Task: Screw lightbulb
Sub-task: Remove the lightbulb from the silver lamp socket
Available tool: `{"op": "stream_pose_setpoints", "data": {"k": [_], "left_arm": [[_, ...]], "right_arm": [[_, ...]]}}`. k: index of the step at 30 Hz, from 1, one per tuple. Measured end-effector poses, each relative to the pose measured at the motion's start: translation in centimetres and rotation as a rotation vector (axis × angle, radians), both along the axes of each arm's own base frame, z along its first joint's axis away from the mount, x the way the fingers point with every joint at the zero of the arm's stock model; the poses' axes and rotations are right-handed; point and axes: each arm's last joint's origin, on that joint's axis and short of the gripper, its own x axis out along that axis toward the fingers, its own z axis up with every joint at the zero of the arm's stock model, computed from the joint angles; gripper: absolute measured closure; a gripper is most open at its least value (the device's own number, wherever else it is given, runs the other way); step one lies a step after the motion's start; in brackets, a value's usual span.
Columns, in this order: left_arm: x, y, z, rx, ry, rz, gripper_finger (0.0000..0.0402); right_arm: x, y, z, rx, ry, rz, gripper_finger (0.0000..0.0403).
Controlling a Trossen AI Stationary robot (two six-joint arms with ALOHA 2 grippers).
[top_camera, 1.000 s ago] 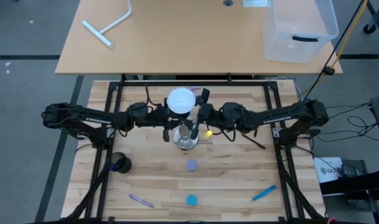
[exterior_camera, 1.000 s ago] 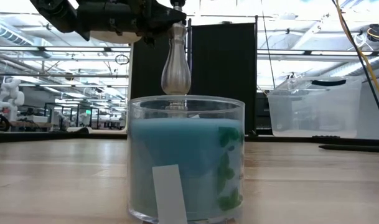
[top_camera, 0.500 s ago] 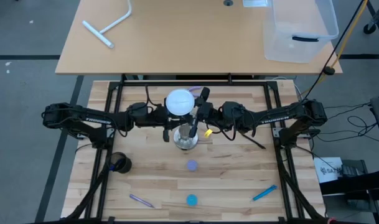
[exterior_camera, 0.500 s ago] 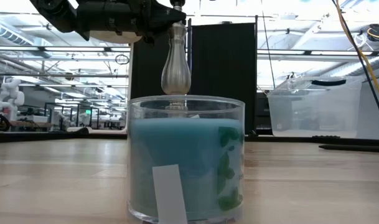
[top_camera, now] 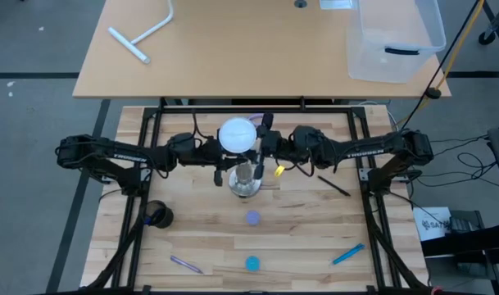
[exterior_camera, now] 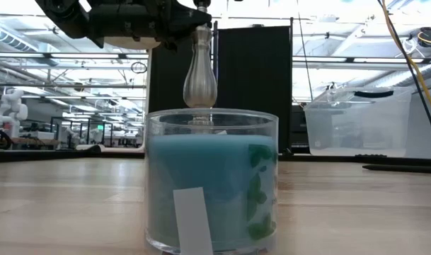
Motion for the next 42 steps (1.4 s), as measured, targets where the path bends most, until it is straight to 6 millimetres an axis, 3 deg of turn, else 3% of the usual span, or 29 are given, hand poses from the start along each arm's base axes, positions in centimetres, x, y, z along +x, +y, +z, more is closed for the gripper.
{"op": "stream_pose_setpoints", "data": {"k": [10, 25, 36, 42], "left_arm": [[0.0, -0.2, 0.0, 0.002, 0.0, -0.065, 0.0326], [0.0, -0.4, 0.1, 0.005, -0.01, -0.128, 0.0326], [0.0, -0.4, 0.1, 0.007, 0.002, -0.143, 0.0326], [0.0, -0.5, 0.0, 0.01, 0.004, -0.154, 0.0326]], "right_arm": [[-0.3, -2.7, -0.1, 0.084, 0.029, 0.215, 0.0253], [-0.5, -3.8, 0.2, 0.106, 0.061, 0.503, 0.0251], [-0.3, -3.6, 1.2, 0.057, 0.081, 0.514, 0.0246], [-0.2, -2.9, 1.2, -0.007, 0.078, 0.502, 0.0199]]}}
